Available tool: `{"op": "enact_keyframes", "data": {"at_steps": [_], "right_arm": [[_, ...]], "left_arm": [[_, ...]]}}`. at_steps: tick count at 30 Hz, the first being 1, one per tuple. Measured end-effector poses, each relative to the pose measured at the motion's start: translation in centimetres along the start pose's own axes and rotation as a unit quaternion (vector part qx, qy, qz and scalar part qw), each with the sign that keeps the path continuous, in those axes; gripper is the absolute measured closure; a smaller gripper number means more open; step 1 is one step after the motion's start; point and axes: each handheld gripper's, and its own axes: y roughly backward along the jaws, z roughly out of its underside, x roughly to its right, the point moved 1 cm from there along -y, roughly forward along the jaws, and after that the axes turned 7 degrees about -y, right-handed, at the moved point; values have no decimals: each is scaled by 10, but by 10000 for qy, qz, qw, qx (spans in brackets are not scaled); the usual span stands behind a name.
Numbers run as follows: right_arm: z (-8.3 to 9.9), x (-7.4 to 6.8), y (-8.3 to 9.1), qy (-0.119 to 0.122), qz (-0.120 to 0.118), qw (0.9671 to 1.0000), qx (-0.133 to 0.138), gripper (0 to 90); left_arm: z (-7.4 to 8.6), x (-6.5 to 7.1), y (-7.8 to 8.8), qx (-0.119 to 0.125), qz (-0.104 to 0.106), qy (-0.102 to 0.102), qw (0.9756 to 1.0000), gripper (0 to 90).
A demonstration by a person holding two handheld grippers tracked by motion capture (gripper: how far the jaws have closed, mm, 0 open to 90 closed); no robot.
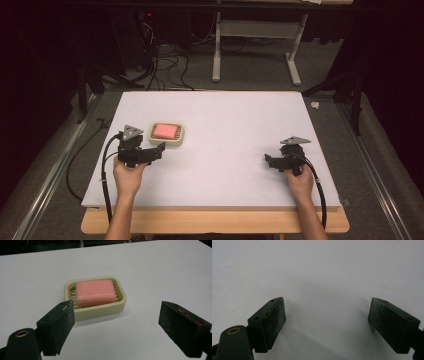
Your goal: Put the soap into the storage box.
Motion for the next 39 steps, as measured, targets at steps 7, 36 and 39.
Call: {"op": "enact_keyframes", "data": {"at_steps": [7,36,39], "right_arm": [[0,0,0,1,3,10000,0,149],[0,0,0,5,3,10000,1,149],[0,0,0,2,3,10000,1,149]], "left_arm": [[6,3,3,17,96,30,9999,142],[23,18,7,-30,380,-46,9993,143],[24,19,7,-41,413,-47,9991,143]]}}
